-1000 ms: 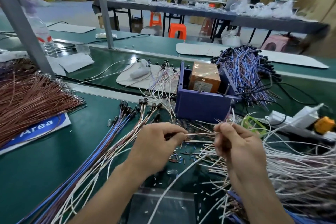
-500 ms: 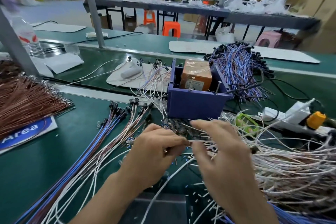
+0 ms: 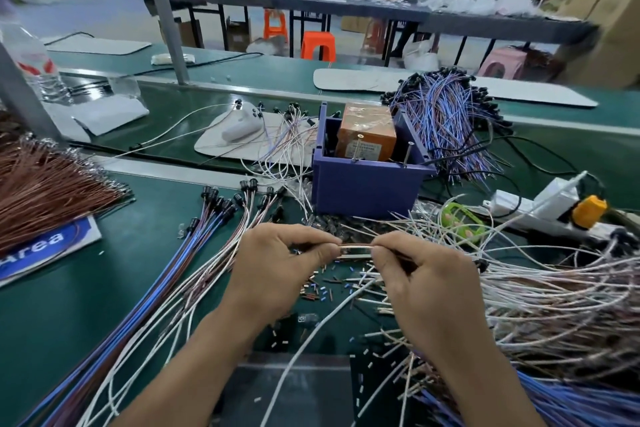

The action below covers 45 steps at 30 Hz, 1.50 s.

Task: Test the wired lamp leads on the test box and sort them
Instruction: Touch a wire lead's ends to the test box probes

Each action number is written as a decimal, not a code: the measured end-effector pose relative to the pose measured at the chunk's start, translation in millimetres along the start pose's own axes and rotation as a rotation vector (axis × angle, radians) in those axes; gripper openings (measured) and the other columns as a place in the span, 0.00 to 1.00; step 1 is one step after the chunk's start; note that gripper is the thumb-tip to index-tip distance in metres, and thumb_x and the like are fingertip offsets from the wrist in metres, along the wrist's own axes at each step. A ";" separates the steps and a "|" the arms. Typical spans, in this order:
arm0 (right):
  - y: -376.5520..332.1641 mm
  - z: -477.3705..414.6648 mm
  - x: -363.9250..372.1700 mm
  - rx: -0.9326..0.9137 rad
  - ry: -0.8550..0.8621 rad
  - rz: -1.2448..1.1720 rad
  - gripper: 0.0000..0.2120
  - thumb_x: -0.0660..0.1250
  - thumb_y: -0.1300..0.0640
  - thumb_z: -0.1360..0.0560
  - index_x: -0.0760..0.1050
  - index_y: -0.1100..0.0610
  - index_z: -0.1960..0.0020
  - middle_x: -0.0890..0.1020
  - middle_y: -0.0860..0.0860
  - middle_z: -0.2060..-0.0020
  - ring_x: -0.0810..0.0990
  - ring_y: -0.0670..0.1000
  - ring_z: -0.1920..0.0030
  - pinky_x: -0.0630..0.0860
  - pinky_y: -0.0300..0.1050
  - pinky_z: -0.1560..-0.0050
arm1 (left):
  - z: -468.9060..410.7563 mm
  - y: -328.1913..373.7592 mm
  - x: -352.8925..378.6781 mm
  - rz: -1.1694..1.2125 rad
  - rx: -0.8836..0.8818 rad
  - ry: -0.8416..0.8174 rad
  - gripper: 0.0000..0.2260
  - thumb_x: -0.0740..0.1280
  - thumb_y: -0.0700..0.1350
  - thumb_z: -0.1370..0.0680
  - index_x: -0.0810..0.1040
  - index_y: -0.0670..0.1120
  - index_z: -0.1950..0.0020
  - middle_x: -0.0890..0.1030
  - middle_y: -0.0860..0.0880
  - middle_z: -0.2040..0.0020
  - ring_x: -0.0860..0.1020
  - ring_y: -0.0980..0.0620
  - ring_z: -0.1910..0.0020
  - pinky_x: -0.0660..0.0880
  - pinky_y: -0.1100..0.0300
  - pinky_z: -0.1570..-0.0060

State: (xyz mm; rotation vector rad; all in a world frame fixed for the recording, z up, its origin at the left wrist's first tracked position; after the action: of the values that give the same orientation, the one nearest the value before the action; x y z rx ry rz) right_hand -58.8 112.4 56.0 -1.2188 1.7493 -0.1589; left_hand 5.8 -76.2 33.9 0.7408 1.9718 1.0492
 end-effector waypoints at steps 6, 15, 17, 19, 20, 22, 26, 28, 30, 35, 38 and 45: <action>13.7 -5.2 -13.6 0.161 0.020 -0.015 0.07 0.71 0.54 0.24 0.82 0.48 0.60 0.81 0.42 0.71 0.78 0.46 0.69 0.76 0.50 0.65 | -4.5 -11.9 -7.8 -0.006 -0.147 -0.051 0.10 0.80 0.44 0.28 0.88 0.60 0.58 0.86 0.57 0.64 0.83 0.60 0.66 0.76 0.69 0.65; 21.5 -9.3 -31.8 0.296 0.303 0.183 0.05 0.71 0.56 0.23 0.82 0.52 0.57 0.75 0.44 0.73 0.74 0.56 0.70 0.68 0.46 0.66 | -13.7 -38.7 -36.9 0.070 -0.325 0.032 0.11 0.79 0.40 0.28 0.89 0.58 0.57 0.87 0.49 0.62 0.83 0.54 0.64 0.79 0.60 0.60; 21.9 -9.7 -32.2 0.313 0.310 0.191 0.05 0.71 0.56 0.22 0.81 0.53 0.57 0.73 0.43 0.74 0.72 0.56 0.70 0.64 0.45 0.65 | -14.0 -41.9 -38.1 0.084 -0.337 0.046 0.11 0.79 0.40 0.28 0.89 0.58 0.57 0.87 0.49 0.62 0.84 0.53 0.63 0.80 0.61 0.59; 24.3 -9.5 -32.9 0.336 0.328 0.198 0.06 0.70 0.56 0.22 0.80 0.54 0.58 0.75 0.44 0.74 0.74 0.58 0.69 0.64 0.46 0.65 | -15.0 -44.1 -37.8 0.081 -0.351 0.057 0.11 0.79 0.39 0.28 0.89 0.58 0.57 0.88 0.50 0.61 0.85 0.54 0.62 0.80 0.61 0.57; 25.3 -9.2 -33.7 0.349 0.352 0.197 0.06 0.70 0.56 0.22 0.80 0.54 0.58 0.76 0.46 0.73 0.75 0.59 0.69 0.65 0.46 0.65 | -15.4 -45.1 -38.2 0.083 -0.361 0.070 0.12 0.80 0.39 0.29 0.89 0.58 0.57 0.88 0.50 0.61 0.86 0.54 0.62 0.79 0.60 0.56; 27.3 -8.6 -35.9 0.371 0.404 0.183 0.06 0.69 0.56 0.22 0.80 0.54 0.57 0.79 0.49 0.71 0.76 0.60 0.68 0.65 0.47 0.64 | -16.8 -47.3 -41.0 0.087 -0.379 0.109 0.13 0.80 0.37 0.29 0.89 0.57 0.58 0.88 0.50 0.61 0.86 0.54 0.61 0.80 0.57 0.53; 27.2 -8.6 -35.4 0.377 0.399 0.150 0.06 0.69 0.55 0.22 0.80 0.55 0.57 0.80 0.49 0.70 0.76 0.59 0.67 0.67 0.48 0.63 | -13.7 -45.0 -44.5 0.043 -0.413 0.156 0.14 0.79 0.38 0.28 0.88 0.59 0.59 0.88 0.54 0.61 0.86 0.55 0.59 0.83 0.53 0.48; 24.0 -8.0 -32.8 0.353 0.381 0.114 0.08 0.69 0.55 0.21 0.79 0.53 0.59 0.76 0.44 0.73 0.74 0.57 0.70 0.65 0.47 0.65 | -12.6 -41.2 -44.0 -0.037 -0.395 0.194 0.13 0.79 0.41 0.28 0.88 0.62 0.58 0.87 0.58 0.63 0.85 0.59 0.62 0.83 0.58 0.52; 23.0 -7.2 -32.1 0.335 0.367 0.063 0.10 0.66 0.51 0.22 0.77 0.52 0.61 0.75 0.42 0.74 0.74 0.52 0.71 0.66 0.46 0.66 | -10.5 -32.2 -42.6 -0.156 -0.327 0.231 0.13 0.79 0.45 0.29 0.87 0.66 0.57 0.85 0.64 0.63 0.81 0.66 0.65 0.76 0.73 0.60; 33.3 -6.4 -30.0 0.347 0.295 -0.176 0.07 0.68 0.53 0.23 0.78 0.50 0.60 0.76 0.45 0.76 0.70 0.45 0.76 0.65 0.42 0.74 | -8.8 -22.5 -33.6 -0.239 -0.257 0.115 0.23 0.81 0.53 0.32 0.81 0.68 0.41 0.81 0.67 0.49 0.77 0.72 0.52 0.73 0.68 0.48; 36.9 -6.9 -26.6 0.357 0.271 -0.223 0.05 0.67 0.52 0.24 0.79 0.48 0.58 0.75 0.46 0.77 0.69 0.45 0.77 0.68 0.42 0.72 | -10.3 -22.4 -25.7 0.097 -0.308 -0.057 0.26 0.81 0.46 0.29 0.79 0.65 0.36 0.87 0.58 0.50 0.85 0.58 0.53 0.81 0.58 0.47; 39.5 -7.7 -19.0 0.319 0.190 -0.119 0.07 0.71 0.55 0.24 0.80 0.44 0.59 0.80 0.41 0.70 0.77 0.46 0.67 0.70 0.45 0.66 | -11.0 -12.5 -28.5 0.528 -0.196 -0.063 0.16 0.81 0.47 0.31 0.88 0.48 0.44 0.88 0.43 0.50 0.87 0.49 0.56 0.82 0.64 0.55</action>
State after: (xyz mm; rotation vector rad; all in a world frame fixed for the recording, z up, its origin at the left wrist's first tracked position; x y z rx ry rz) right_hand -89.7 143.8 49.2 -1.0990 1.7305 -0.6177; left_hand 10.2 -108.8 37.4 1.2032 1.6223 1.4797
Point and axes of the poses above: each hand's wrist, its own z-axis away from the middle knuckle, its own x-axis out of the palm, y = z × x, the point moved 3 cm from there along -z, towards the middle knuckle
